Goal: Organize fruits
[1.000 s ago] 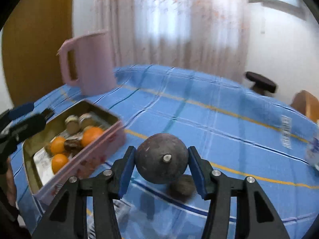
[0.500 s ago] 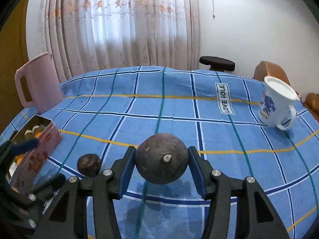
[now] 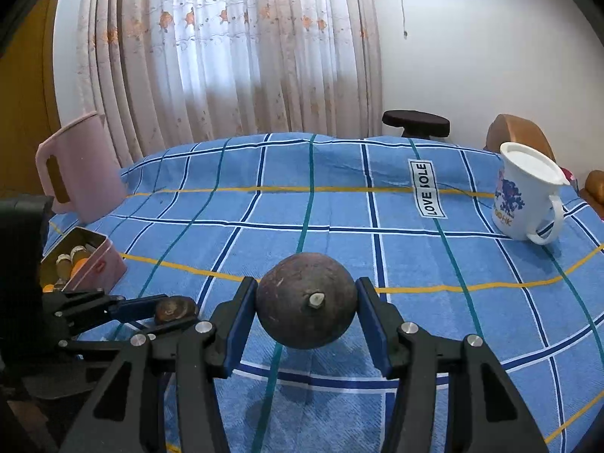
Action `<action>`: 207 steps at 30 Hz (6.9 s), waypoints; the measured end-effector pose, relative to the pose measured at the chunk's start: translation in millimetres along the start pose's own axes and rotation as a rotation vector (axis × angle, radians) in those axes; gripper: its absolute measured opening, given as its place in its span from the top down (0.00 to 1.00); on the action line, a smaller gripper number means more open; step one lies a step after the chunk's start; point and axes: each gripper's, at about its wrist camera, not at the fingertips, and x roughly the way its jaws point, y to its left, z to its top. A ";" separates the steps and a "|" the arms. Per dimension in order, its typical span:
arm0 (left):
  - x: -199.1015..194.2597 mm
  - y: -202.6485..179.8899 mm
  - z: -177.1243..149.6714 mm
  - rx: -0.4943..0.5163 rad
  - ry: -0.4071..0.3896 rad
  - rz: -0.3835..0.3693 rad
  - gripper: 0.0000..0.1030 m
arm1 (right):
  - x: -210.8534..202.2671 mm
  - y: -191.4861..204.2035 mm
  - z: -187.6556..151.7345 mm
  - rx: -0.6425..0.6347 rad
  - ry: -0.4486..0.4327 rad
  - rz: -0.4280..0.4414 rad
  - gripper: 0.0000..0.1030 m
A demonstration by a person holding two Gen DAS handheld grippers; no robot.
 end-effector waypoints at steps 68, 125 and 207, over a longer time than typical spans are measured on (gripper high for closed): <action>-84.1 -8.1 -24.6 0.020 -0.487 0.159 0.60 | -65.6 19.6 -15.7 -0.105 -0.326 0.067 0.47; -157.4 151.9 -76.1 -0.188 -0.352 0.362 0.60 | -33.1 216.8 23.4 -0.312 -0.145 0.484 0.47; -176.1 123.4 -90.4 -0.177 -0.371 0.351 0.01 | -79.0 151.3 -5.7 -0.217 -0.211 0.249 0.20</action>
